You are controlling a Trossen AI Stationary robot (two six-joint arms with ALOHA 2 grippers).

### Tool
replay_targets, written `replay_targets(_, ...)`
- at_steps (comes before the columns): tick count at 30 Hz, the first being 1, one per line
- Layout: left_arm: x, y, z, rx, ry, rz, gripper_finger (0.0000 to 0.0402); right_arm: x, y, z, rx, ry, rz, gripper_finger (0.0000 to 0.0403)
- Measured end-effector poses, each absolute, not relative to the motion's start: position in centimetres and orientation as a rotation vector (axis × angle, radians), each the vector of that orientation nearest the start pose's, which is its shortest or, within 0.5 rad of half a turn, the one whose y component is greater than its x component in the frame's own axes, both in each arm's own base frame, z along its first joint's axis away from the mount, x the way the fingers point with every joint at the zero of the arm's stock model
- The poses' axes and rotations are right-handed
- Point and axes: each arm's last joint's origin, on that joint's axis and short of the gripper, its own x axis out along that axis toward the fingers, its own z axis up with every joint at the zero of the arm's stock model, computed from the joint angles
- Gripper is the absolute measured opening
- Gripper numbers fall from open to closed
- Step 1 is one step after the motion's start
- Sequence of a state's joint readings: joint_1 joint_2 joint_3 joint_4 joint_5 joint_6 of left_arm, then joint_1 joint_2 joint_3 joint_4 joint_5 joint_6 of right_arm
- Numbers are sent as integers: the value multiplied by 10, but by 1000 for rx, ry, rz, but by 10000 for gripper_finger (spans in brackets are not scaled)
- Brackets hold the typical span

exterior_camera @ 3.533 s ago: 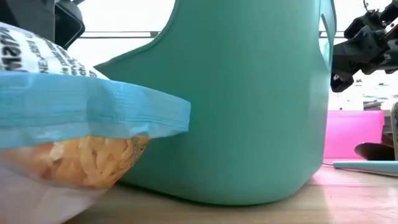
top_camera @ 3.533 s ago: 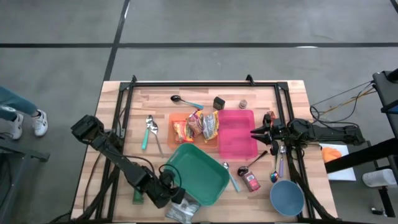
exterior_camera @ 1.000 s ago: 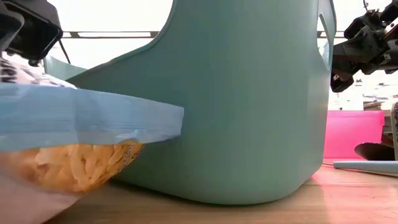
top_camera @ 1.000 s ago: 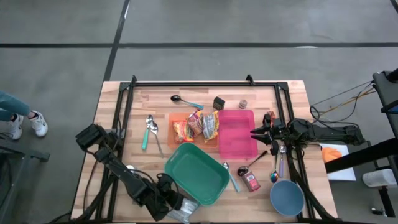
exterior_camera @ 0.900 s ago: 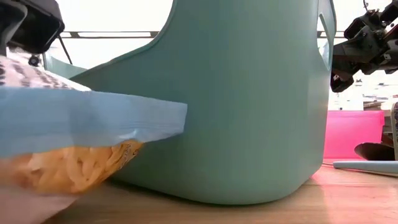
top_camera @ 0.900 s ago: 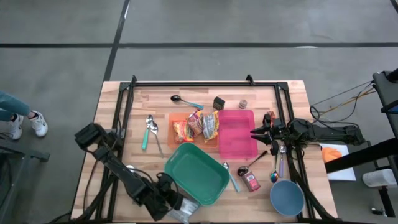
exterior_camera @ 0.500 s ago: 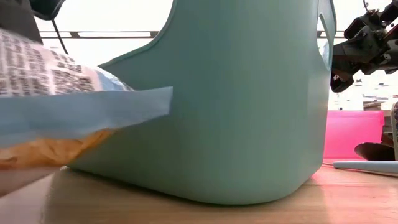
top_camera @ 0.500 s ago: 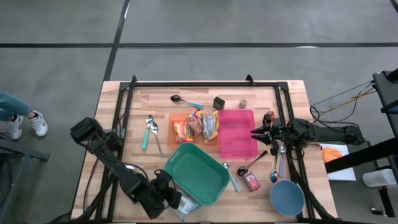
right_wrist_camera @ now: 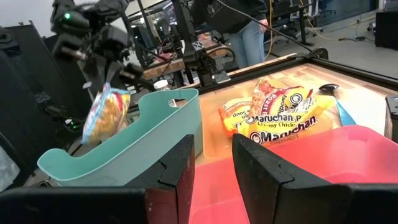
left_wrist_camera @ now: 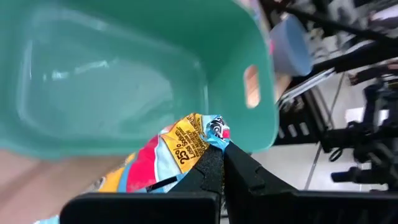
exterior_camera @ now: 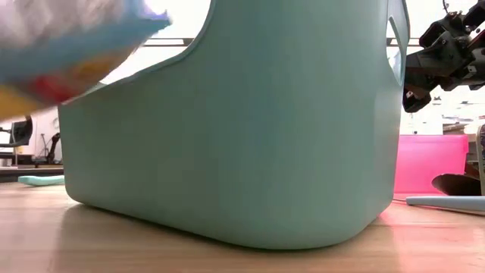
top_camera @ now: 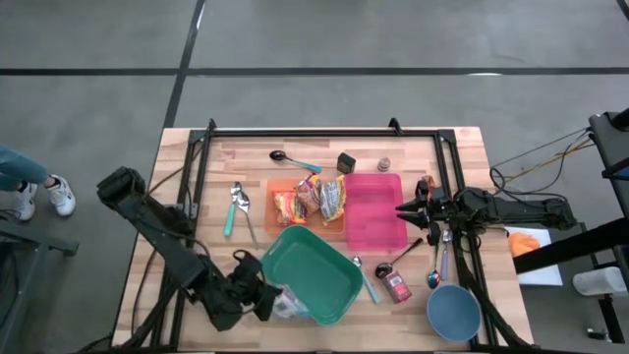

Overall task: Pick & Place Food Item
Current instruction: Put the blue noodle pack into the orange bin

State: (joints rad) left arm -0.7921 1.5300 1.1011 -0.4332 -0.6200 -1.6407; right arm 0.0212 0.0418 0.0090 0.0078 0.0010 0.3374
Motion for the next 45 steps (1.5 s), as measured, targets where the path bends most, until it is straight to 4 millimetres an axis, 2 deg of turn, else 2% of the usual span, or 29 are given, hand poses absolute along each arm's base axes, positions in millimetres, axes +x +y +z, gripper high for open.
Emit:
replay_targets(10, 228, -188, 287, -865, 397, 370, 2, 100, 2, 164, 337, 29, 15, 107)
replay_targets(17, 236, -151, 313, -777, 307, 391, 2, 100, 2, 164, 337, 29, 16, 107)
replay_targets(23, 252, -111, 331, -675, 234, 414, 2, 100, 2, 164, 337, 29, 15, 107)
replay_targets(30, 274, -53, 332, -673, 254, 463, 2, 100, 2, 164, 337, 29, 15, 107)
replay_targets(36, 281, -8, 329, -715, 254, 535, 2, 100, 2, 164, 337, 28, 15, 107)
replay_targets(39, 284, 2, 323, -714, 265, 578, 2, 100, 2, 164, 337, 29, 15, 107)
replay_targets(45, 290, 3, 310, -720, 311, 640, 2, 100, 2, 164, 337, 30, 16, 107)
